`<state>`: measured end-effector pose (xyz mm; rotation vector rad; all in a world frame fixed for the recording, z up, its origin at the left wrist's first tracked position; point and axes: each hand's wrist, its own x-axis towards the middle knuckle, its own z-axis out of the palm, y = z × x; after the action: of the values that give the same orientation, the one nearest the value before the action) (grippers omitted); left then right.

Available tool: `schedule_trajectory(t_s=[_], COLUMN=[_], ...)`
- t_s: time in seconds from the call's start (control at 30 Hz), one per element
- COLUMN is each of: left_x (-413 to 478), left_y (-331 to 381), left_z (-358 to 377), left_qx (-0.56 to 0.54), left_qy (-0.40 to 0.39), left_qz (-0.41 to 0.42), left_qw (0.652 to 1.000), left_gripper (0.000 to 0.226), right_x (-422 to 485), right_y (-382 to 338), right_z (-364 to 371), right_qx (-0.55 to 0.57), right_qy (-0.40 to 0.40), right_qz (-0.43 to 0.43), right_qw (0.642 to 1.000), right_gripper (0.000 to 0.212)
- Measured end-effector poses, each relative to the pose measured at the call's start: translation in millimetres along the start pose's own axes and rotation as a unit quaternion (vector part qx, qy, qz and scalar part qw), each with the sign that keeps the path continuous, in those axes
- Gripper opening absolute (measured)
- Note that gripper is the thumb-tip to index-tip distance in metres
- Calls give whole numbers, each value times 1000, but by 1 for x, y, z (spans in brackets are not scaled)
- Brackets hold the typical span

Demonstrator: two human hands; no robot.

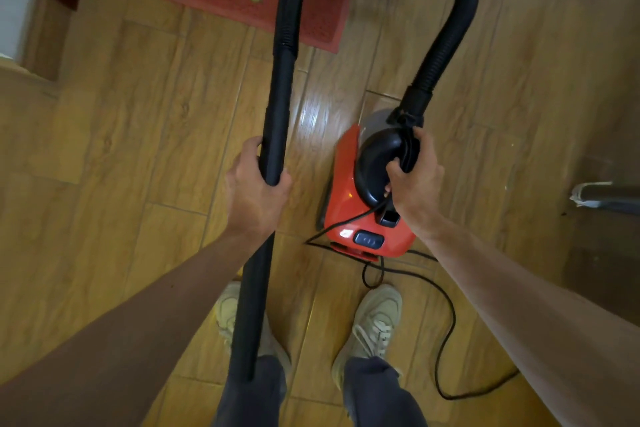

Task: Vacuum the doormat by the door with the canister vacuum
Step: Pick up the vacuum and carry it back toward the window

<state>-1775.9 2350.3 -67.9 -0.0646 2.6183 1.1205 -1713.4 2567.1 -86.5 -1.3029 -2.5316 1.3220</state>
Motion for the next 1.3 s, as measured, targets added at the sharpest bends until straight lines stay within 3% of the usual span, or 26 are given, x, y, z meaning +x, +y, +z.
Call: schedule_trajectory(t_s=[0.27,0.73,1.03,1.3], left_x=[-31,-141,-236,-328], left_y=[54,211,289,302], left_z=[-78,-253,-328,-401], left_qx=[-31,-88,-113,-165], left_qy=[26,179,332,456], left_qz=[6,-48,-68,-105], left_qw=[999,979,934,868], left_gripper=[56,60,56,61], right_x=[-44,-140,-204,-284], right_y=[-71,-270,-369,-434], right_z=[-78,-234,-314,-341], right_qx=[10,129,101,46], right_qy=[0,-89,-196,-247], right_qz=[-59,-128,-265,-389], right_qw=[998,979,939,886], right_gripper=[29,24,22,26])
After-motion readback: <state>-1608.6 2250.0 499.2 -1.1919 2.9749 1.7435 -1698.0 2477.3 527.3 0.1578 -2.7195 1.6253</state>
